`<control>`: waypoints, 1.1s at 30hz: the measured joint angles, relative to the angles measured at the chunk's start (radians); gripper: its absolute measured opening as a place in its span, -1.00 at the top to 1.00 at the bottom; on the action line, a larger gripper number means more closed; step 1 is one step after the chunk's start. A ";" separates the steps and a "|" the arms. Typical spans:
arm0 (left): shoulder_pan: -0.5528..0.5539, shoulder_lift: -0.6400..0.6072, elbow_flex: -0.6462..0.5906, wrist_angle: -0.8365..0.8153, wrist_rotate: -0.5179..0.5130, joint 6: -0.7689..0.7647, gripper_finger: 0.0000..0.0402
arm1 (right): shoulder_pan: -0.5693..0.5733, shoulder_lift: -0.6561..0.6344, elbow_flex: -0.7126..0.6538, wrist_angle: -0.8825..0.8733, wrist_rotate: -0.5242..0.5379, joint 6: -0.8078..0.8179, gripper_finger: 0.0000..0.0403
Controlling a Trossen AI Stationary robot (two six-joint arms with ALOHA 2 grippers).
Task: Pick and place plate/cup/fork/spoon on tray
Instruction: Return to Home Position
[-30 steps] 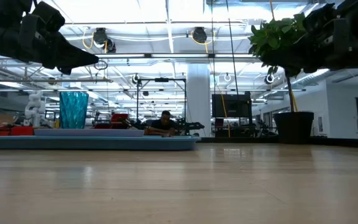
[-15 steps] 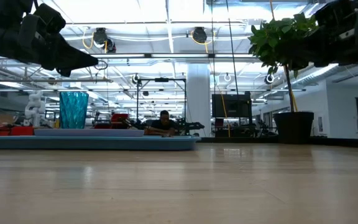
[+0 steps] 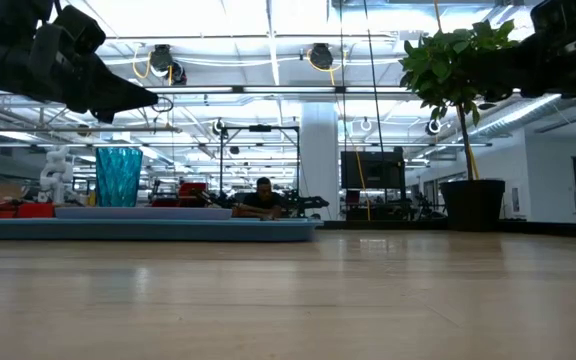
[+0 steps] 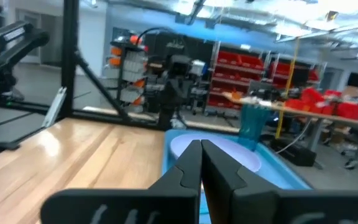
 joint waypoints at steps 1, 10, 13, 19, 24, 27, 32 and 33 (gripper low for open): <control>0.000 0.000 0.000 0.000 0.000 0.006 0.97 | 0.000 -0.023 0.000 -0.016 0.015 -0.002 1.00; 0.000 0.000 -0.001 0.000 -0.002 0.019 0.97 | -0.001 -0.140 0.000 -0.175 0.036 0.046 1.00; 0.000 0.000 -0.001 -0.001 -0.031 0.011 0.97 | -0.001 -0.140 0.000 -0.178 0.063 0.052 1.00; 0.000 0.000 -0.001 -0.010 -0.083 0.009 0.97 | -0.001 -0.139 0.000 -0.229 0.085 0.052 1.00; 0.022 -0.005 -0.001 -0.053 -0.135 0.036 0.97 | -0.001 -0.139 0.000 -0.236 0.108 0.062 1.00; 0.047 -0.020 -0.001 -0.078 -0.130 0.024 0.97 | -0.001 -0.137 0.000 -0.239 0.108 0.047 1.00; 0.065 -0.059 -0.001 -0.131 -0.080 0.021 0.97 | -0.001 -0.128 0.000 -0.244 0.108 0.047 1.00; 0.066 -0.070 -0.001 -0.148 -0.074 0.021 0.97 | -0.001 -0.129 0.000 -0.244 0.108 0.051 1.00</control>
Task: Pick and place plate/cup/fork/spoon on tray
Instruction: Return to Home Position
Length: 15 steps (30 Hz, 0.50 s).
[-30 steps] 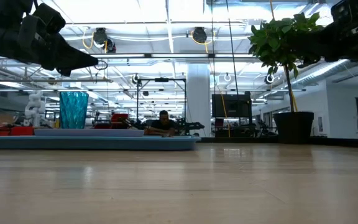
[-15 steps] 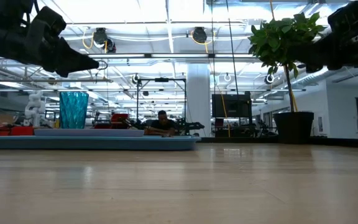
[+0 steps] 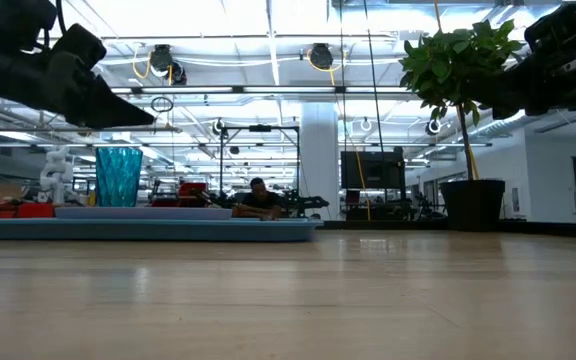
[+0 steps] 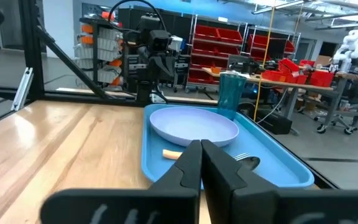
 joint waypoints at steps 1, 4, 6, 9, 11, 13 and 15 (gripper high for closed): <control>0.000 -0.012 0.000 -0.018 0.001 -0.002 0.97 | 0.000 0.000 0.000 0.000 0.000 0.001 1.00; 0.000 -0.054 0.000 -0.066 0.004 -0.024 0.97 | 0.000 0.000 0.000 -0.001 0.000 -0.001 1.00; -0.003 -0.082 0.000 -0.105 0.022 -0.039 0.97 | 0.000 0.000 0.000 -0.001 0.000 -0.001 1.00; -0.014 -0.123 0.000 -0.168 0.047 -0.065 0.97 | 0.000 0.000 0.000 -0.002 0.000 0.000 1.00; -0.026 -0.144 0.000 -0.213 0.049 -0.089 0.97 | 0.000 0.000 0.000 -0.002 0.000 0.000 1.00; -0.040 -0.163 0.000 -0.248 0.049 -0.098 0.97 | 0.000 0.000 0.000 -0.002 0.000 0.000 1.00; -0.053 -0.179 0.000 -0.271 0.050 -0.097 0.97 | 0.000 0.000 0.000 -0.002 0.000 0.000 1.00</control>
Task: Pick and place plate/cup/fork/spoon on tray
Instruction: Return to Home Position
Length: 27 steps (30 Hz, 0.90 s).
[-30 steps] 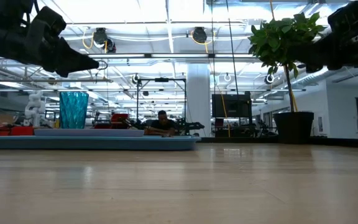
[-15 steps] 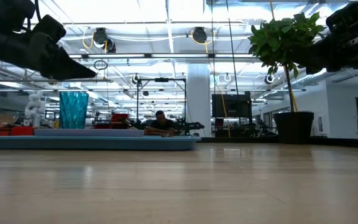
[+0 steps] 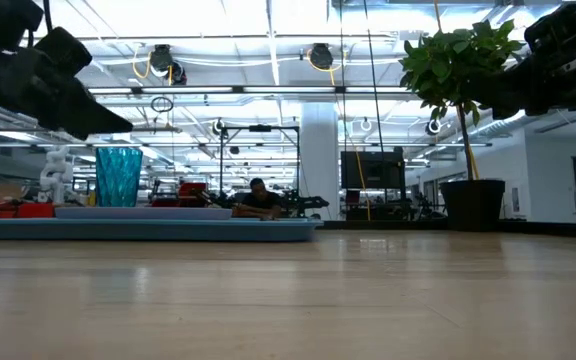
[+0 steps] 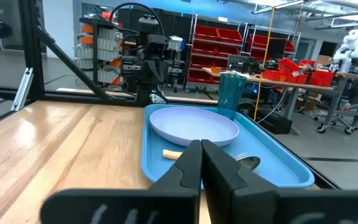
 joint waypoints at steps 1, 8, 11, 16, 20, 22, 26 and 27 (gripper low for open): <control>-0.005 -0.008 0.000 -0.001 0.000 0.004 0.97 | 0.000 0.000 0.000 0.000 0.000 0.000 1.00; -0.035 -0.076 0.000 -0.050 0.000 0.049 0.97 | 0.000 0.000 0.000 0.000 0.000 0.000 1.00; -0.034 -0.105 0.000 -0.061 0.000 0.053 0.97 | 0.000 0.000 0.000 0.000 0.000 0.000 1.00; -0.034 -0.154 0.000 -0.119 0.000 0.056 0.97 | 0.000 0.000 0.000 0.000 0.000 0.000 1.00; -0.034 -0.219 0.000 -0.143 0.001 0.062 0.97 | 0.000 0.000 0.000 0.000 0.000 0.000 1.00; -0.034 -0.255 0.000 -0.129 0.010 0.078 0.97 | 0.000 0.000 0.000 0.000 0.000 0.000 1.00; -0.034 -0.302 0.001 -0.115 0.046 0.142 0.97 | 0.000 0.000 0.000 0.000 0.000 0.000 1.00; -0.034 -0.302 0.000 -0.120 0.051 0.157 0.97 | 0.000 0.000 0.000 0.000 0.000 0.000 1.00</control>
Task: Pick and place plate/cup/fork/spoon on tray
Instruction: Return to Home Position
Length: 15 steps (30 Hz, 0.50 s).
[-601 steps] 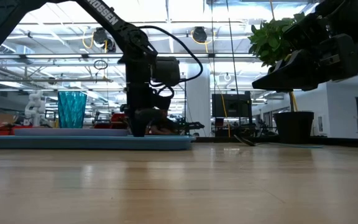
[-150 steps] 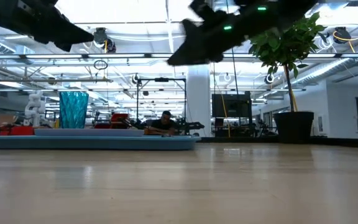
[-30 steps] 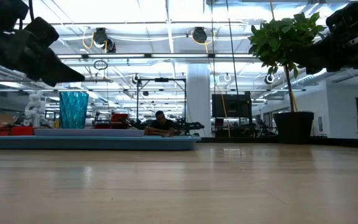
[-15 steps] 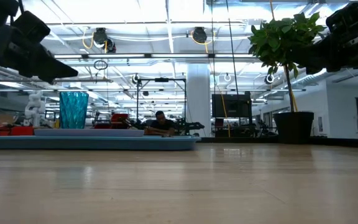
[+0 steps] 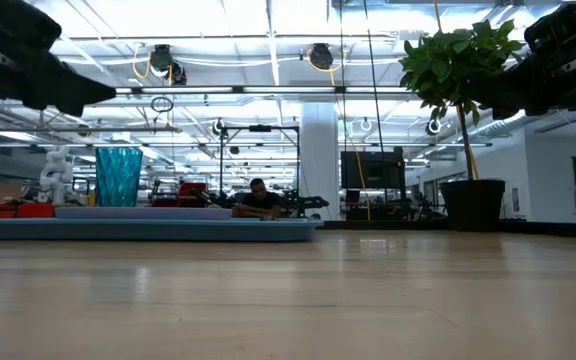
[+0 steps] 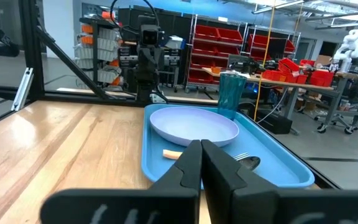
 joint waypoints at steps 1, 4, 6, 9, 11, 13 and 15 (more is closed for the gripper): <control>0.000 0.000 -0.001 0.007 0.002 0.012 0.97 | 0.000 0.000 0.000 0.001 0.001 0.000 1.00; 0.001 -0.001 -0.032 0.137 0.028 0.036 0.97 | 0.000 0.000 0.000 0.008 0.000 0.000 1.00; 0.001 0.000 -0.080 0.254 0.085 0.057 0.97 | 0.000 0.000 0.000 0.014 0.000 0.000 1.00; 0.002 0.003 -0.114 0.302 0.111 0.065 0.97 | 0.000 0.000 0.000 0.017 0.000 0.000 1.00; 0.002 0.002 -0.115 0.284 0.118 0.057 0.97 | 0.000 0.000 0.000 0.020 0.001 0.000 1.00; 0.001 0.001 -0.115 0.285 0.158 0.057 0.97 | 0.000 0.000 0.000 0.026 0.002 0.000 1.00; 0.001 0.000 -0.115 0.299 0.217 0.063 0.97 | 0.000 0.000 0.000 0.039 0.002 0.000 1.00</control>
